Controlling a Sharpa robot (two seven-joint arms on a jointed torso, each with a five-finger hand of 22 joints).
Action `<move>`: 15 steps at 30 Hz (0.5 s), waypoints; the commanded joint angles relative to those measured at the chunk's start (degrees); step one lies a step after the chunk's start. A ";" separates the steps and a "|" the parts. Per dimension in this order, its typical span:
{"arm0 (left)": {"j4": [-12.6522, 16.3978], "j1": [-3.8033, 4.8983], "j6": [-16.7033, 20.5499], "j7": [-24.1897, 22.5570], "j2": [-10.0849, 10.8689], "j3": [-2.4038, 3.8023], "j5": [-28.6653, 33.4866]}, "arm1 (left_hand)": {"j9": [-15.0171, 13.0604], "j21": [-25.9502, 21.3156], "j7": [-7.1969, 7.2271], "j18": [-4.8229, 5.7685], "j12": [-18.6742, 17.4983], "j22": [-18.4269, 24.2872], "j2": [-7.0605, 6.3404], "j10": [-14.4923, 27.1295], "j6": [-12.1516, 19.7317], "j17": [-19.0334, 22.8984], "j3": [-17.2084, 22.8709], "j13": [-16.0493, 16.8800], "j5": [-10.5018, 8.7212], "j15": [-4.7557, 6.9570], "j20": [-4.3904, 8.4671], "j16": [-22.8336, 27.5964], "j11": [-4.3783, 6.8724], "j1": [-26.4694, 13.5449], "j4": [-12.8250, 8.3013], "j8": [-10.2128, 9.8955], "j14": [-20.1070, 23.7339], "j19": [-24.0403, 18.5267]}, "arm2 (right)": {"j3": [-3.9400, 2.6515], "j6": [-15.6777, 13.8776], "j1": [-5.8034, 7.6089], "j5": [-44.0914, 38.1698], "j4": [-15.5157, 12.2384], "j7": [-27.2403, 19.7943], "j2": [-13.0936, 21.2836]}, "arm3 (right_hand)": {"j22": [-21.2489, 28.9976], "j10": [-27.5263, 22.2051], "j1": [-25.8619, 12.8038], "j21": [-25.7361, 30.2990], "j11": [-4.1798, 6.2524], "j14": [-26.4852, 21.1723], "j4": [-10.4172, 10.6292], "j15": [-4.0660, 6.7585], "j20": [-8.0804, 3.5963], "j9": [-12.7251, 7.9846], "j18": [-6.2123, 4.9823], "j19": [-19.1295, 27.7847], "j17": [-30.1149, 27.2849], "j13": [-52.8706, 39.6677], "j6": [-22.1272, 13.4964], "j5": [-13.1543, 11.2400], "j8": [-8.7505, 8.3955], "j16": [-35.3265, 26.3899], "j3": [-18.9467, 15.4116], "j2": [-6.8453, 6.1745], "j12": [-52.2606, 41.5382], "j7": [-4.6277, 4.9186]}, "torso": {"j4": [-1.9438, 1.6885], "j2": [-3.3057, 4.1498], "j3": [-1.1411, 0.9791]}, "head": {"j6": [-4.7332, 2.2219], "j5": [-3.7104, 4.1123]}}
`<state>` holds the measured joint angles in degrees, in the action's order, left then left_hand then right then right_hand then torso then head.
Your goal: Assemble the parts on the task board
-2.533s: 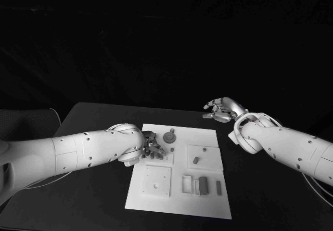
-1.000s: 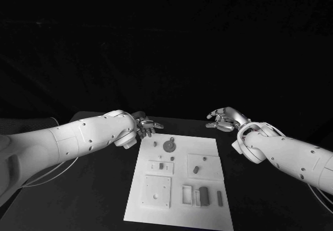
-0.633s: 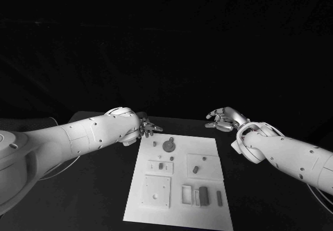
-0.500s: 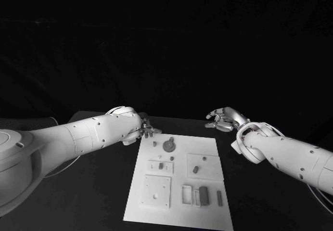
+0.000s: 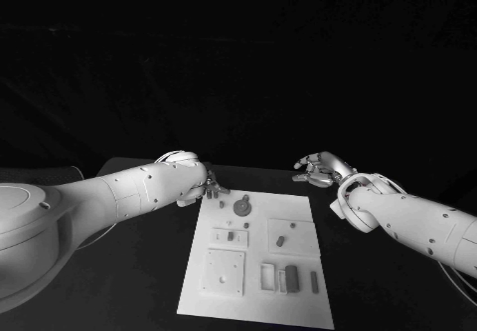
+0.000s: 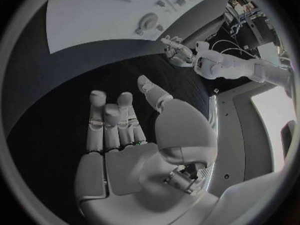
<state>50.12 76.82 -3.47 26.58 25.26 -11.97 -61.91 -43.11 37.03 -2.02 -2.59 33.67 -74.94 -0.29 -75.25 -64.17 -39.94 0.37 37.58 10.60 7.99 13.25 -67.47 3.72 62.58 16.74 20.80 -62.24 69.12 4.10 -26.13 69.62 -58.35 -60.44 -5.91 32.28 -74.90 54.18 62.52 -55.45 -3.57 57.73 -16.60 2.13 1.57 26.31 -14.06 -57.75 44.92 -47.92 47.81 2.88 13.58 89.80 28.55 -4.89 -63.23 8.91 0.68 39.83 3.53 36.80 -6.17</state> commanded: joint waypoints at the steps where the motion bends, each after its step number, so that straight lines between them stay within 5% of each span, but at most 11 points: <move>1: -0.53 -0.42 -1.19 0.21 -0.94 -0.17 -1.10 | -0.11 0.08 0.04 -2.29 0.39 -0.92 0.07 -0.24 -0.42 0.05 -0.69 0.12 0.66 0.27 0.30 -0.28 0.14 0.82 0.01 -0.39 -0.20 0.27 | -0.02 0.62 0.02 -0.29 -0.28 -0.10 -0.08 | -0.19 -0.22 -0.25 0.28 -0.23 0.17 0.10 0.11 -0.35 -0.09 -0.94 -0.24 -0.07 0.06 -1.03 0.07 0.06 -0.02 -0.36 0.39 -0.23 1.34 | 0.08 0.08 0.02 | 0.13 0.03; 5: -1.64 -0.96 -0.91 0.29 -1.80 -0.67 -1.50 | -0.14 0.06 0.01 -2.25 0.37 -0.92 -0.17 -0.19 -0.35 0.09 -0.99 0.14 0.82 0.28 0.32 -0.28 0.12 1.21 0.00 -0.51 -0.17 0.27 | -0.02 0.56 0.02 -0.29 -0.29 -0.10 -0.16 | -0.19 -0.22 -0.28 0.27 -0.23 0.17 0.11 0.11 -0.35 -0.09 -0.94 -0.24 -0.07 0.07 -1.04 0.07 0.05 -0.02 -0.37 0.39 -0.23 1.34 | 0.08 0.05 0.04 | 0.26 -0.39; 15: -2.79 -1.78 -0.60 0.24 -2.15 -0.73 -1.85 | -0.13 -0.07 -0.17 -2.13 0.28 -0.84 -0.13 -0.08 -0.05 0.22 -1.51 0.15 1.65 0.23 0.29 -0.24 -0.01 1.51 0.10 -0.94 -0.11 0.27 | -0.02 0.43 0.02 -0.29 -0.32 -0.10 -0.06 | -0.19 -0.22 -0.37 0.28 -0.24 0.17 0.11 0.10 -0.35 -0.12 -0.94 -0.24 -0.08 0.08 -1.06 0.07 0.04 -0.02 -0.39 0.37 -0.24 1.34 | 0.01 -0.01 -0.01 | 0.38 -0.18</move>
<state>47.30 74.99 -3.72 26.79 23.24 -12.74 -63.16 -43.18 37.03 -2.01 -2.42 33.90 -74.93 -0.53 -75.25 -64.16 -39.78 -0.67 37.64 11.93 7.99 13.42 -67.46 3.71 63.71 16.84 20.25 -62.24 69.32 4.10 -26.13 69.63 -58.35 -60.65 -5.87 32.23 -74.90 54.18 62.52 -55.45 -3.57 57.73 -16.43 2.13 1.45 26.26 -14.06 -58.05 44.92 -47.92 47.80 2.88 13.58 89.81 28.39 -4.89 -63.23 8.90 0.71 39.85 3.53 37.19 -6.44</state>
